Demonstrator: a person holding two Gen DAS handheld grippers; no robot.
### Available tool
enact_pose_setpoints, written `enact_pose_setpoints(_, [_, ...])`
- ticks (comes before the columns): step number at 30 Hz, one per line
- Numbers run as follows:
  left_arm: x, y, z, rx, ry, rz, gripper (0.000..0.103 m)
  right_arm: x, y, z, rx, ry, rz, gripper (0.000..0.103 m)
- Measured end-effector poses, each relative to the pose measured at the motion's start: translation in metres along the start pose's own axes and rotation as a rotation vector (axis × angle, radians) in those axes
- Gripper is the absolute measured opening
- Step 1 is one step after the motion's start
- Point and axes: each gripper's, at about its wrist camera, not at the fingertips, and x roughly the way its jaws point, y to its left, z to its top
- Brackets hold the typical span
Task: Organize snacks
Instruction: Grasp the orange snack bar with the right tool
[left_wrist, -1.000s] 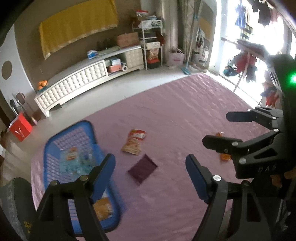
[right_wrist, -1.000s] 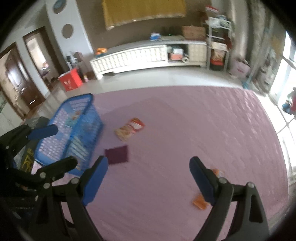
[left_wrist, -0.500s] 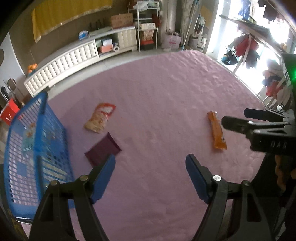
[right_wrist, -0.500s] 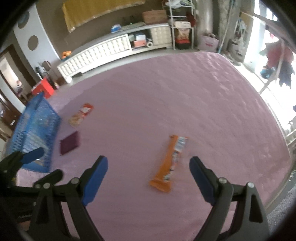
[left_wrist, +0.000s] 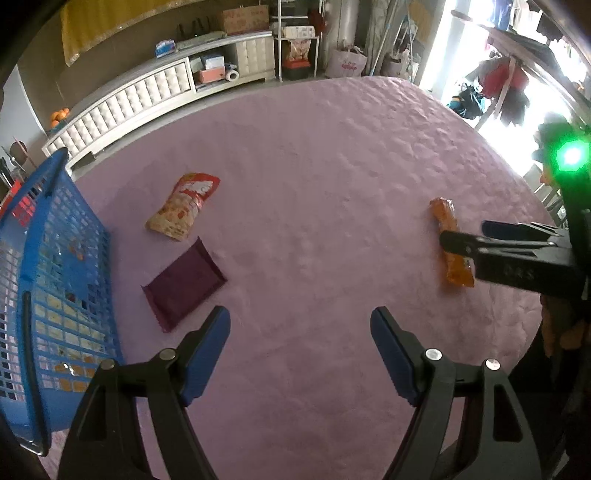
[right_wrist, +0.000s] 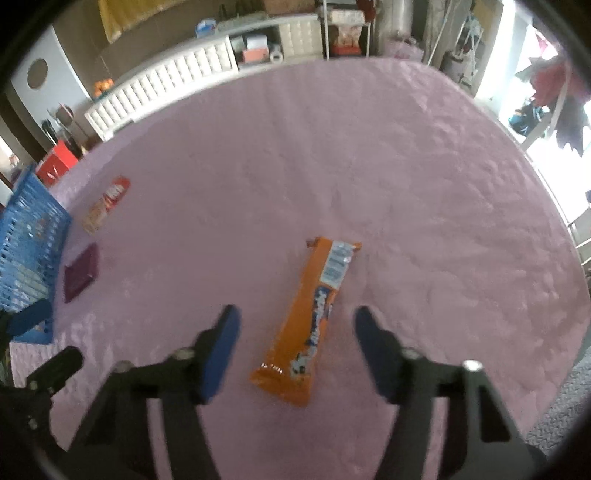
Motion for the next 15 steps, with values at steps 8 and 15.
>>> enact_pose_setpoints(8, [0.010,0.001,0.004,-0.005,0.014,0.013,0.077,0.002,0.002,-0.001,-0.056,-0.028,0.014,0.024])
enact_pose_setpoints(15, [0.009,0.005,0.009,0.005,0.013,0.059,0.077,-0.012,0.008,0.014,-0.116,-0.083,0.135,0.019])
